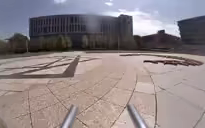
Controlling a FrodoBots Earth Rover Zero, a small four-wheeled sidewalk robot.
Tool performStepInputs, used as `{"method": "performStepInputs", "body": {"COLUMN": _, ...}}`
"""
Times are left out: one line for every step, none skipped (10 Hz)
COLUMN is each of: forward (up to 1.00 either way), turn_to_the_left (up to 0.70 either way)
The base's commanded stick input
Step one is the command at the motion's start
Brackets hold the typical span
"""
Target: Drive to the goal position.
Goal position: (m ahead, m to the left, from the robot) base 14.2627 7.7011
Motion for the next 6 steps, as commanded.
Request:
{"method": "performStepInputs", "body": {"forward": 0.7, "turn_to_the_left": -0.2}}
{"method": "performStepInputs", "body": {"forward": 0.7, "turn_to_the_left": -0.35}}
{"method": "performStepInputs", "body": {"forward": 0.7, "turn_to_the_left": -0.35}}
{"method": "performStepInputs", "body": {"forward": 0.7, "turn_to_the_left": -0.35}}
{"method": "performStepInputs", "body": {"forward": 0.7, "turn_to_the_left": -0.35}}
{"method": "performStepInputs", "body": {"forward": 0.7, "turn_to_the_left": -0.35}}
